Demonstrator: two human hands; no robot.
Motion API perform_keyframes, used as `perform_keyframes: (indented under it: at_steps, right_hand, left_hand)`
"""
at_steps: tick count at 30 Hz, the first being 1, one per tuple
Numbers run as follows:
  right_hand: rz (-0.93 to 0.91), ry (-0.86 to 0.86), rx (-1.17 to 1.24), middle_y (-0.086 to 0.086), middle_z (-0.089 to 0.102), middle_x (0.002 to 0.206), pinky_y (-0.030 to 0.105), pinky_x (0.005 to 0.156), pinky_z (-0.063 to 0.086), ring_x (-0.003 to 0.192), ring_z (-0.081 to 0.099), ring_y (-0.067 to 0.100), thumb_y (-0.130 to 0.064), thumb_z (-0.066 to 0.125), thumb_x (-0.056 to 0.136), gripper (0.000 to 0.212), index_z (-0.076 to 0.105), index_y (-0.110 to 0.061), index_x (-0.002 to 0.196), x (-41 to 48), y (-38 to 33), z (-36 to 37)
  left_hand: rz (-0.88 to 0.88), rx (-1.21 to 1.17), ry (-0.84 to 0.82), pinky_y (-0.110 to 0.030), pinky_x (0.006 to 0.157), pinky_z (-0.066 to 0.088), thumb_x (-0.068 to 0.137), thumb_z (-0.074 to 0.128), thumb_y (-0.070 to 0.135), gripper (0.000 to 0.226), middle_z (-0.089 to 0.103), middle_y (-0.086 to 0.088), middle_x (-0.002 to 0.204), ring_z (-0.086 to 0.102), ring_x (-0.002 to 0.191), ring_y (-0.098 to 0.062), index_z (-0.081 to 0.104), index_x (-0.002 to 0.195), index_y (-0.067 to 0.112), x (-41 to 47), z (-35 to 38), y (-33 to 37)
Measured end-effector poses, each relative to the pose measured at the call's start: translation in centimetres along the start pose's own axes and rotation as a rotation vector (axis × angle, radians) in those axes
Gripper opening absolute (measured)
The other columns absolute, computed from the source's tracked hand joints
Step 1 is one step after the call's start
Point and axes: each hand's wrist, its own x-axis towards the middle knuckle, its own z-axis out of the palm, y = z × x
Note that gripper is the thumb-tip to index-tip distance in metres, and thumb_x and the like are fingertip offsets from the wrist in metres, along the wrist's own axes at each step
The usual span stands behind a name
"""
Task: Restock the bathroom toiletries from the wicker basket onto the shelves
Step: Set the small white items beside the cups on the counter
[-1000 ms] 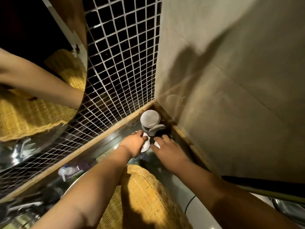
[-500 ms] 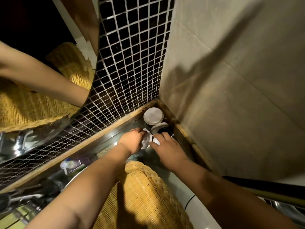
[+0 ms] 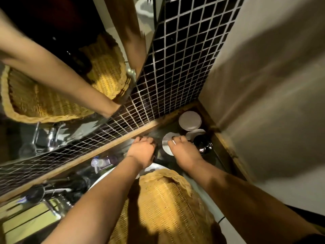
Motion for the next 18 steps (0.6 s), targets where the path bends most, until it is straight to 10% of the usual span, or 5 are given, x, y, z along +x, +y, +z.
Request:
perform_keyframes:
  at_steps: [18]
  right_hand:
    - [0.049,-0.011,-0.041,0.013,0.047,0.135,0.038,0.079,0.051,0.118,0.051,0.035,-0.004,0.056,0.086,0.058,0.04,-0.017,0.14,2.2,-0.5,2.0]
  left_hand:
    - [0.041,0.044,-0.025,-0.039,0.103,0.034,0.091,0.056,0.036,0.04,0.052,0.0,0.135,0.044,0.125,-0.023,0.058,0.129,0.026,1.2,0.5,0.1]
